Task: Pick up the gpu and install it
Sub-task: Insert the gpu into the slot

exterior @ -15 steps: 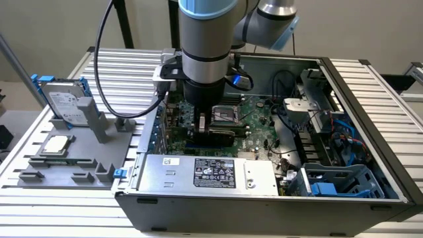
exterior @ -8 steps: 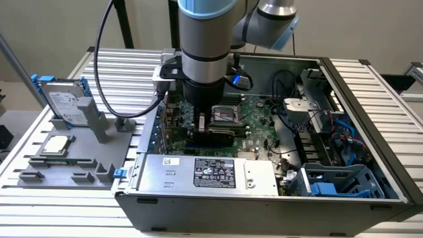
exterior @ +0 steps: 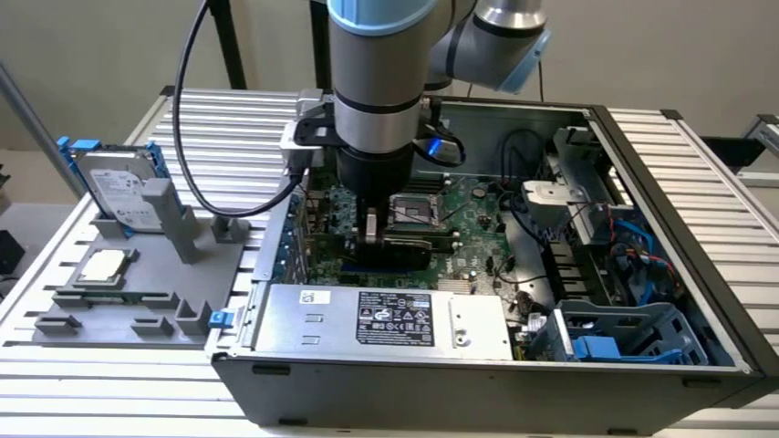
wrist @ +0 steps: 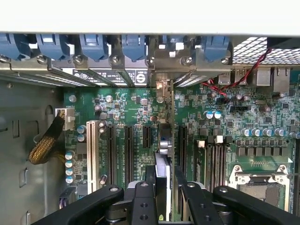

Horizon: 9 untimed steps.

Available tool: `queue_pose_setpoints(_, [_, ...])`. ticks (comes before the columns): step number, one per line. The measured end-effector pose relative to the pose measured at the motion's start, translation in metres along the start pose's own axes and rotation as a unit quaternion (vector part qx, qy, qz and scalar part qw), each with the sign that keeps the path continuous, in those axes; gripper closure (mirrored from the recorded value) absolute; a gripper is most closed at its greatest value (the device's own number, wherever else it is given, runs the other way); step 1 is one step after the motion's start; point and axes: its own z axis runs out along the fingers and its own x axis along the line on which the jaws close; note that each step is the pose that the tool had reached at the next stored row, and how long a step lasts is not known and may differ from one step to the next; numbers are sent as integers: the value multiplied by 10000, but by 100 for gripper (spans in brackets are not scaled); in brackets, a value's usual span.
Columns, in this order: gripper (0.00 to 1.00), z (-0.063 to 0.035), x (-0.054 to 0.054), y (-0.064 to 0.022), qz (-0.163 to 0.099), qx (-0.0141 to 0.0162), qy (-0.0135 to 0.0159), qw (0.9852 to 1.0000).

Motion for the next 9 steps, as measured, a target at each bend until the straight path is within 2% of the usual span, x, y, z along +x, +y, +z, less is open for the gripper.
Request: queue_pose_setpoints(9, [100,19,1,1,0,1,-1,10000])
